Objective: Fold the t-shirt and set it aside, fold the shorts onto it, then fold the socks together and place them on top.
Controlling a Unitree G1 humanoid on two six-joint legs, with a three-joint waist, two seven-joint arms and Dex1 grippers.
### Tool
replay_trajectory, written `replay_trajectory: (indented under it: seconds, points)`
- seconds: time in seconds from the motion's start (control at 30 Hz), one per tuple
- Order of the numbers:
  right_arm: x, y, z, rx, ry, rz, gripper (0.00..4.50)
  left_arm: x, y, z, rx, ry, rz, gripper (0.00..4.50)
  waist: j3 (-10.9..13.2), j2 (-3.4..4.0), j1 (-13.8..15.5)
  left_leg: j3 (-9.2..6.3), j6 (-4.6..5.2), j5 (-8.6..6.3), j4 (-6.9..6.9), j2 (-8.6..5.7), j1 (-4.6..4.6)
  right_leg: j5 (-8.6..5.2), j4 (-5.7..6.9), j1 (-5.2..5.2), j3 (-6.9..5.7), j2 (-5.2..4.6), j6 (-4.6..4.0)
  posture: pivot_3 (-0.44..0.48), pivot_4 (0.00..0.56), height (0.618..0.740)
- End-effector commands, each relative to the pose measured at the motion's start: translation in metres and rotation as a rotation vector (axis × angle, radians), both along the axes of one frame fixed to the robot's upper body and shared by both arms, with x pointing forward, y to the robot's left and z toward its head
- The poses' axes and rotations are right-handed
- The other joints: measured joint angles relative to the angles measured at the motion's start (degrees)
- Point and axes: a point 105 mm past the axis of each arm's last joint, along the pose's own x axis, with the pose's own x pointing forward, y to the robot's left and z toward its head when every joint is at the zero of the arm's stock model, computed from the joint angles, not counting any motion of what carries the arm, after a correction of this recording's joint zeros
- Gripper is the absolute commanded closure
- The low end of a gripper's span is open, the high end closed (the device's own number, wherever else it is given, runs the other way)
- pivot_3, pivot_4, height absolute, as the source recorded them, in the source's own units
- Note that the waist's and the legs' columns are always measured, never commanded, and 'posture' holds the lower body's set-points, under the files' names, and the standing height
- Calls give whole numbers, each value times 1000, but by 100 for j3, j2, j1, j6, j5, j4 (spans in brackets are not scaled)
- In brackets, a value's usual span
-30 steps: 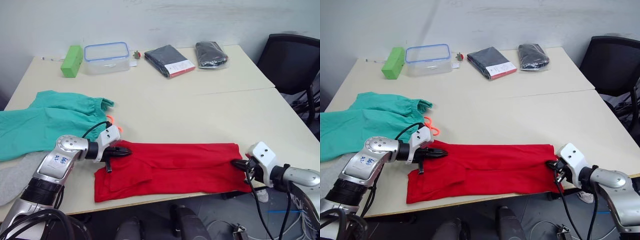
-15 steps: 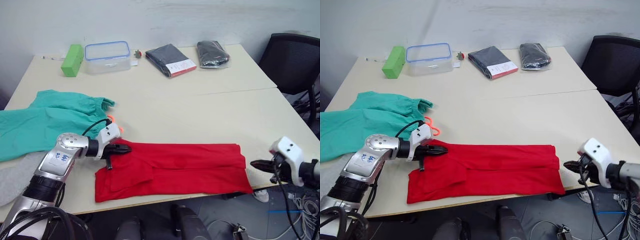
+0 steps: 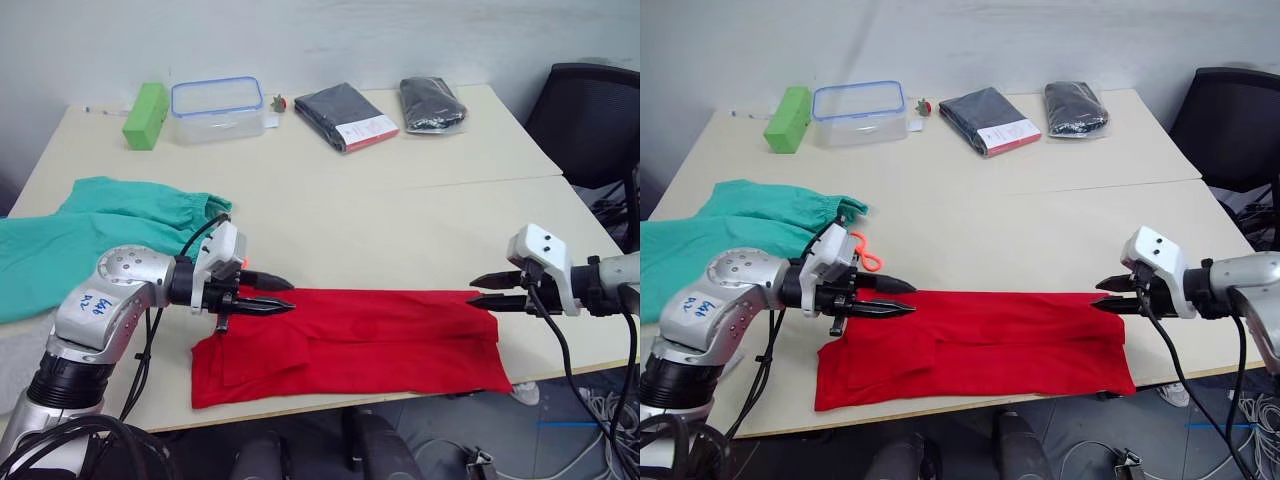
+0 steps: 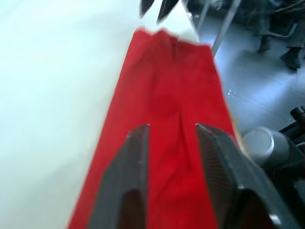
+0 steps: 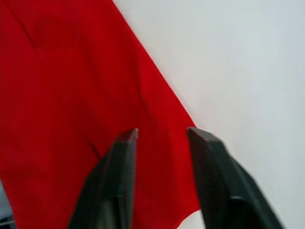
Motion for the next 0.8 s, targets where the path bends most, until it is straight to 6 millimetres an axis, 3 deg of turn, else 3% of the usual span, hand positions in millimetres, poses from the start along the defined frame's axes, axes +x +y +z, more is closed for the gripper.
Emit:
replay_trajectory:
  seconds: [0.03,0.13,0.2,0.33,0.5,0.6,0.8]
  points:
    - [8,-2,2,-9,24,12,1213,-16,-7,21,-32,-52,-90,1545,2,2,-14,2,0,0,0,-1,0,0,0,0,1,0,4,0,150,740]
    - [12,-2,-8,-22,61,12,81,-21,-8,24,-17,-48,-111,529,2,2,-15,6,-5,-3,0,5,2,0,-1,0,2,3,11,0,150,740]
    - [15,-2,-14,-33,76,15,0,-23,-8,24,-12,-43,-115,16,3,5,-15,4,-10,-4,0,7,5,-2,4,-1,-1,7,16,0,150,740]
    - [22,4,-29,-29,103,14,0,-36,-4,21,21,25,-158,16,5,8,-19,5,-17,-1,2,6,5,-4,9,-2,0,10,15,0,150,740]
    - [27,10,-42,-54,118,28,0,-30,-4,19,32,-18,-113,16,9,13,-40,11,-22,3,6,6,14,-7,17,1,4,10,10,0,150,740]
    - [25,11,-46,-80,134,48,584,-26,-4,18,34,-36,-93,0,9,13,-60,11,-29,10,9,5,17,-11,19,5,8,11,3,0,150,740]
    - [29,13,-47,-84,120,55,2693,-24,-4,16,41,-60,-76,0,8,13,-54,5,-42,21,9,6,23,-11,41,3,4,13,3,0,150,740]
